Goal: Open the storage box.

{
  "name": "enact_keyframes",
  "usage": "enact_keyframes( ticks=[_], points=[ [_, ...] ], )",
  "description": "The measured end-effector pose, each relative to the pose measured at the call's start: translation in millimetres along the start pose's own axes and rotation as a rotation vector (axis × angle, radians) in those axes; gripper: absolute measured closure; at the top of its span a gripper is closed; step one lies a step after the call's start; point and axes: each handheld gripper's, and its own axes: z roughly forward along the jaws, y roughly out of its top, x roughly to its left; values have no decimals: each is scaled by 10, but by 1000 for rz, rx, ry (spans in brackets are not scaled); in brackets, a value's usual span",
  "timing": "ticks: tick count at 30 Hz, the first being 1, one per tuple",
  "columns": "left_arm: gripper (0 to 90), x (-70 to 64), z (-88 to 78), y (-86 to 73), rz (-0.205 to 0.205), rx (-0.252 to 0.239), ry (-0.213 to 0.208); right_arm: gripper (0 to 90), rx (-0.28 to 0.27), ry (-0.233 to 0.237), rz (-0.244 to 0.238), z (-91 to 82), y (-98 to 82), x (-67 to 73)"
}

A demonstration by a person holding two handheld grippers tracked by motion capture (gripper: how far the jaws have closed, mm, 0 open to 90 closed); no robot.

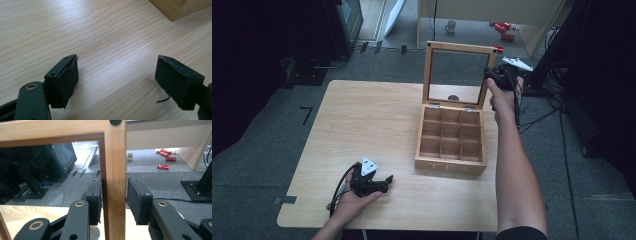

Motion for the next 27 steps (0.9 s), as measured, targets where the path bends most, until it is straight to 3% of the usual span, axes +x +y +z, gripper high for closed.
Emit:
enact_keyframes(
  ticks=[6,13,18,27],
  points=[
    [194,-4,2,0,5,1,2,629,15,7,12,-64,-116,-64],
    [194,-11,3,1,9,3,4,500,17,34,-3,-215,-263,-124],
    [194,-15,5,1,11,3,6,362,57,77,7,-408,-413,-178],
    [194,-18,5,1,14,5,9,263,74,96,-61,-870,-648,-278]
  ],
)
